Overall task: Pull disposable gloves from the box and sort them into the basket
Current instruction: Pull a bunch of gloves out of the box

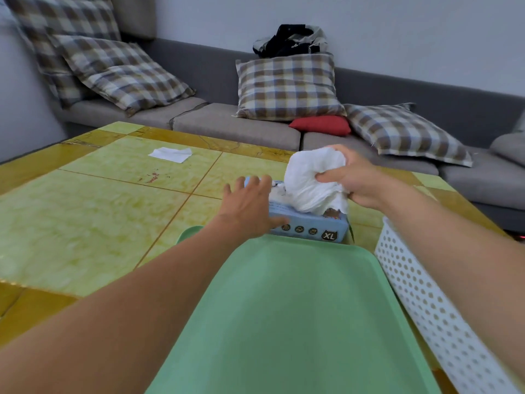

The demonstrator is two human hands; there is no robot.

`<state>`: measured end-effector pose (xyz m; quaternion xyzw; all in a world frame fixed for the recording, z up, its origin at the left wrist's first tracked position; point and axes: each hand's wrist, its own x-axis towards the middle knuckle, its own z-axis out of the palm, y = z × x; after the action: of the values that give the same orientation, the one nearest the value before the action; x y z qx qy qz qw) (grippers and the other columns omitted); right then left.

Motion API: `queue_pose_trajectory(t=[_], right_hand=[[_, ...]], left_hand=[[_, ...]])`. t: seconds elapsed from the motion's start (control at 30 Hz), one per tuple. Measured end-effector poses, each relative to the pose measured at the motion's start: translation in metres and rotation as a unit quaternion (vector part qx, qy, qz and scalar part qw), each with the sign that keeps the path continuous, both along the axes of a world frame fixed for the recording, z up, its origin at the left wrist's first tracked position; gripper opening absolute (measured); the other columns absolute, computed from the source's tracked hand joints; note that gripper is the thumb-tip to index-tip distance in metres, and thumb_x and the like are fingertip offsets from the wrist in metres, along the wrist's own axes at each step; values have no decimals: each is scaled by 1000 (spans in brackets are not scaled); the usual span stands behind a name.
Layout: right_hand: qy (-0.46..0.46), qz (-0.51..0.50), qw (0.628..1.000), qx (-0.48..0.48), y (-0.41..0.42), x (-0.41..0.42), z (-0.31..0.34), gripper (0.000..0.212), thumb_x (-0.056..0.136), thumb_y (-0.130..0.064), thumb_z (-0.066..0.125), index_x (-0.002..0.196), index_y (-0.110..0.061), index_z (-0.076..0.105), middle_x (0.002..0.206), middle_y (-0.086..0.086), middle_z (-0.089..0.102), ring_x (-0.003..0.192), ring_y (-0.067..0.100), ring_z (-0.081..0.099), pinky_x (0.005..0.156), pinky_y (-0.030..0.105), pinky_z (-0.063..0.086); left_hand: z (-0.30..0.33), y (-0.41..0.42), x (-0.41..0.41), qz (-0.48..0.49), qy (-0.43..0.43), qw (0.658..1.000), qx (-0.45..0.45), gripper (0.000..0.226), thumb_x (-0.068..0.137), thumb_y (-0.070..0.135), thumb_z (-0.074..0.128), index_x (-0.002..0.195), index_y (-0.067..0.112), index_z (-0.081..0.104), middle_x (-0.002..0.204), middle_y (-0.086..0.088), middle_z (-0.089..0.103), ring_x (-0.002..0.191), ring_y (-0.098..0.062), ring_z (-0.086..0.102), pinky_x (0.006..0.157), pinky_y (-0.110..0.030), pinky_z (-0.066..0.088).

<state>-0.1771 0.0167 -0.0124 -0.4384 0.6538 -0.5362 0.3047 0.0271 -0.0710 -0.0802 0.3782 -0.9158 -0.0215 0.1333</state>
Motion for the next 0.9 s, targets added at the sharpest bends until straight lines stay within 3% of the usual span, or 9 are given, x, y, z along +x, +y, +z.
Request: queue_pose_trajectory(t=[0.07,0.13,0.2,0.27,0.37,0.47,0.57,0.7,0.9], right_hand=[[156,15,985,72,-3,6,6,49,79,5,75,120,-19,62,104,2,70,98,24,69,79,38,58],[321,30,931,171,-5,9,10,35,73,-16,83,105,-21,68,97,-3,72,90,20,69,73,35,57],[411,44,883,221,-6,15,4,36,68,-25,87,98,-19,69,91,-4,70,82,17,65,69,32,53],[443,15,879,175,-7,17,-4,26,69,-19,85,86,-8,68,79,3,66,71,20,58,58,31,42],[331,-59,939,66,4,5,3,22,73,-11,80,66,-3,61,65,7,60,65,17,50,56,31,38],[214,-77,974,-5,29,4,13,24,73,-16,83,81,2,69,80,13,73,73,18,61,62,38,52],[142,-86,985,-51,49,6,14,10,84,-2,78,84,-11,72,81,-3,74,73,7,68,61,26,56],[27,-155,979,-129,54,-5,44,31,80,1,81,110,-5,73,105,6,76,97,24,74,83,44,62],[4,-125,984,-127,46,25,56,31,77,3,82,105,-9,73,106,6,76,96,23,74,84,44,61]], left_hand=[[8,-10,-21,-22,-5,999,24,124,61,90,62,150,13,22,158,-7,26,151,-35,14,119,-64,17],[4,-15,-44,-64,-44,996,45,144,54,96,59,160,16,3,168,-1,4,155,-31,-3,121,-64,5],[-9,-16,-58,-80,-66,994,41,138,55,100,51,161,25,5,169,1,7,155,-28,0,120,-64,4],[-16,-18,-63,-69,-56,995,38,131,55,101,48,158,26,19,164,1,24,154,-27,12,120,-63,9],[-15,-21,-61,-48,-14,998,45,124,51,100,54,145,22,36,150,4,43,145,-24,29,117,-61,18],[-9,-23,-59,-51,-21,997,62,122,53,98,56,145,21,37,148,4,43,143,-24,32,118,-61,19],[-10,-23,-59,-60,-47,995,58,128,53,100,52,151,21,31,154,4,37,145,-25,29,118,-63,18],[-13,-29,-57,-39,-64,996,38,128,58,102,43,154,18,26,158,2,30,147,-27,26,117,-64,18],[-13,-29,-51,-48,-27,997,46,125,62,99,45,158,25,17,167,4,13,155,-24,5,119,-66,4]])
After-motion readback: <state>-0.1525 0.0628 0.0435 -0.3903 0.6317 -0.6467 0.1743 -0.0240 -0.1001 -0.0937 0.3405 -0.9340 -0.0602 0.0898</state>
